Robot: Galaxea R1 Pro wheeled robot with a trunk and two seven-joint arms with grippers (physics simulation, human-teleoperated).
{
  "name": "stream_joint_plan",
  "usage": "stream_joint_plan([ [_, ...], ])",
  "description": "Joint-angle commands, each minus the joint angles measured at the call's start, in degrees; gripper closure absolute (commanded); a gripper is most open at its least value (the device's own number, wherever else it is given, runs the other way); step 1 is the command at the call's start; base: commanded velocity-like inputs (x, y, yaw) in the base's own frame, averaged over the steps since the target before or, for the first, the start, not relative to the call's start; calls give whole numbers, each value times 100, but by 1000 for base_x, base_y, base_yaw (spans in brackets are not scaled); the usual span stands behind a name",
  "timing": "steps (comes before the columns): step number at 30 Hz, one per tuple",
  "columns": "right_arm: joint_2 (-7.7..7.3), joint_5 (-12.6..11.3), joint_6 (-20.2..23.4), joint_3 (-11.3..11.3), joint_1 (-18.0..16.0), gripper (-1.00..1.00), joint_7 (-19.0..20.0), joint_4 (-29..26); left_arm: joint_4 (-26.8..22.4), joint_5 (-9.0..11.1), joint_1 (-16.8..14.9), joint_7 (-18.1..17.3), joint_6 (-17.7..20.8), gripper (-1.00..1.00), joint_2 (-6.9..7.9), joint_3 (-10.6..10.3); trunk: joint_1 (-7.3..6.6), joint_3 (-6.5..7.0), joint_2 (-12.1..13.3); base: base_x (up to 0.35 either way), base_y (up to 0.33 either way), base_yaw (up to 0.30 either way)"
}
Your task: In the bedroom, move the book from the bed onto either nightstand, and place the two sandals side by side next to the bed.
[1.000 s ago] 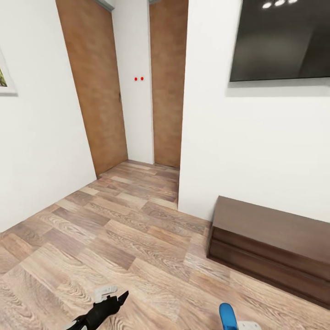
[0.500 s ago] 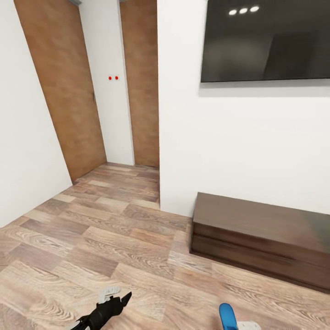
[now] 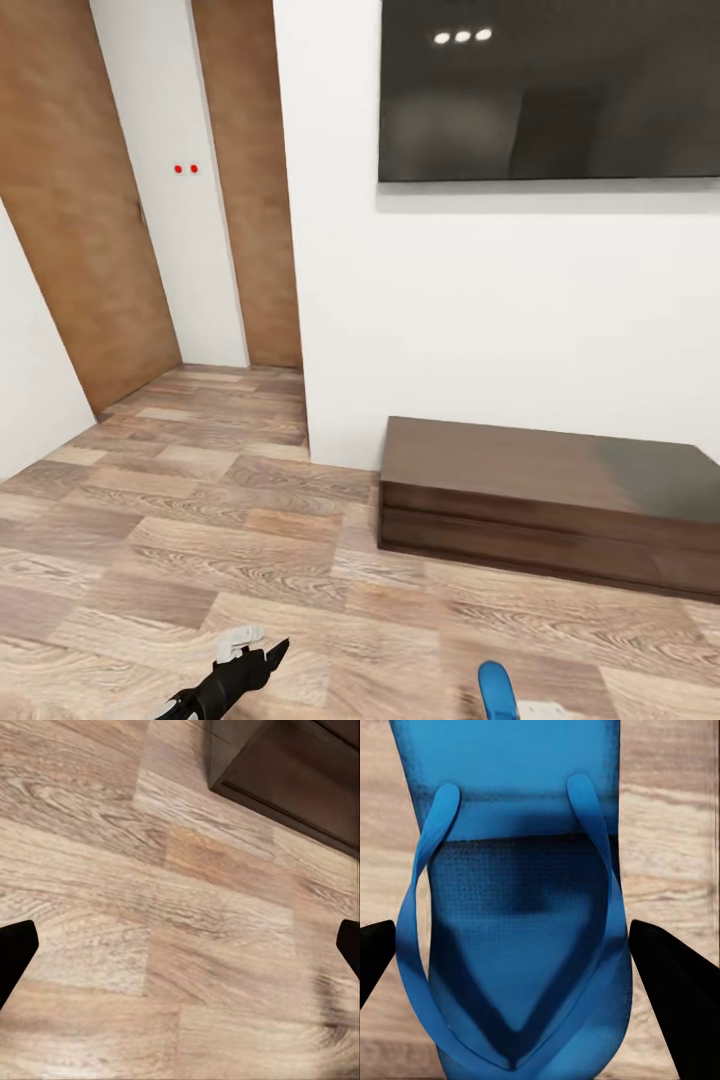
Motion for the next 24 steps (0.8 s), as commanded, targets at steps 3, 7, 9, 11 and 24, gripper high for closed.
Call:
stream_joint_plan([
  [3,0,-10,-7,-10,-4,100,6,3,5,44,-3,-3,-29,-100,6,-48,-1,1,-2,0,0,-300],
  [7,-1,-11,-8,-10,-4,100,6,3,5,44,-1,-3,-30,-100,6,-48,-1,10,-2,0,0,-300],
  [9,0,-10,-8,-10,-4,100,6,3,5,44,-2,-3,-29,-100,6,-48,-1,14,-2,0,0,-300],
  [11,0,-8,-8,-10,-4,100,6,3,5,44,-2,-3,-29,-100,6,-48,-1,19,-2,0,0,-300],
  [24,0,-6,-7,-10,-4,100,6,2,5,44,-3,-3,-33,-100,6,-48,-1,48,-2,0,0,-300],
])
